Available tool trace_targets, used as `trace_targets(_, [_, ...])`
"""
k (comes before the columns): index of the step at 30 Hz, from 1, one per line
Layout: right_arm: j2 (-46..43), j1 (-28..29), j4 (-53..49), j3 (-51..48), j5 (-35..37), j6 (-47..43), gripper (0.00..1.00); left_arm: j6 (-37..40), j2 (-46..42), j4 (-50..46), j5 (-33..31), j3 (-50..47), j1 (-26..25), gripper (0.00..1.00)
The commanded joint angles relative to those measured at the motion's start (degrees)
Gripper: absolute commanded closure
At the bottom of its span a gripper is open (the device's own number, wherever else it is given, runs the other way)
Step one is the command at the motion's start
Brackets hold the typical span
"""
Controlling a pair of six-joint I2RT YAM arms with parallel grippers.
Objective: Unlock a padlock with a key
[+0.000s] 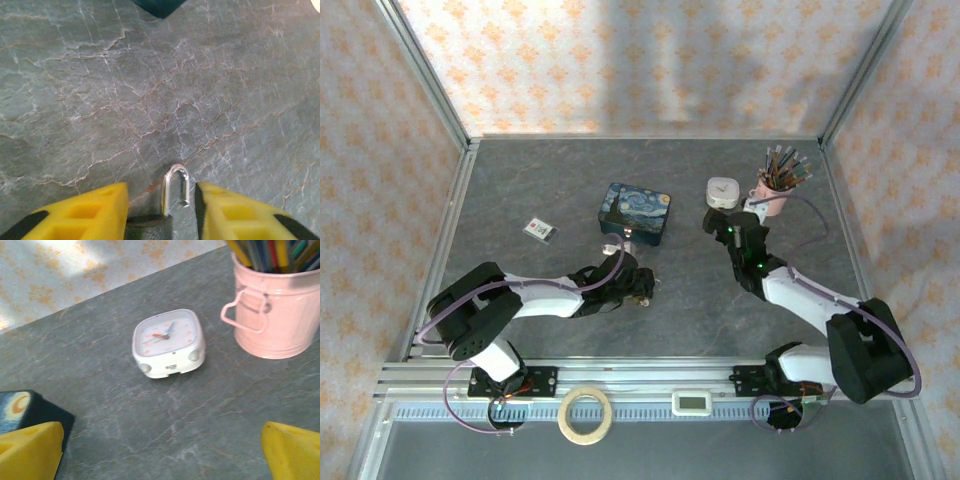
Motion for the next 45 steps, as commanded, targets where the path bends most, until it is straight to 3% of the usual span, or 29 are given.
trace_targets(1, [-2.2,-2.5,4.0,-1.7,-0.2,-5.0,0.0,0.2,-3.3,-2.1,-4.9,1.2,-0.2,0.5])
trace_targets(7, [-3.4,-8.0,9.9,-5.4,2.6,-12.2,0.0,5.6,-11.4,-5.1,-13.0,1.2,2.9,0.38])
trace_targets(12, [-1.8,-13.2,18.6,-9.8,-0.6,-16.6,0.0,14.1,-19.6,-6.4,-20.0,0.4,11.0,0.24])
trace_targets(16, [0.7,-17.6,27.2,-12.7,-5.7,-15.4,0.0,20.5,-25.9,-5.2,-32.1,-1.8,17.9,0.08])
trace_targets(20, [4.6,-19.9,35.4,-14.1,-6.7,-15.9,0.0,31.9,-31.3,7.5,-37.9,-8.8,23.7,0.05])
trace_targets(25, [9.8,-20.8,40.2,-13.2,-6.3,-16.8,0.0,40.2,-33.4,20.2,-44.9,-16.8,29.2,0.02])
trace_targets(34, [15.8,-21.5,54.6,-18.7,-12.9,-18.7,0.0,47.3,-23.7,38.9,-46.3,-23.3,34.2,0.02])
trace_targets(37, [15.7,-21.5,54.0,-18.4,-12.8,-18.7,0.0,49.3,-18.2,46.2,-46.0,-24.6,35.1,0.01])
trace_targets(45, [15.4,-21.3,53.5,-18.4,-12.1,-18.9,0.0,52.0,-10.0,58.0,-37.3,-25.4,37.5,0.01])
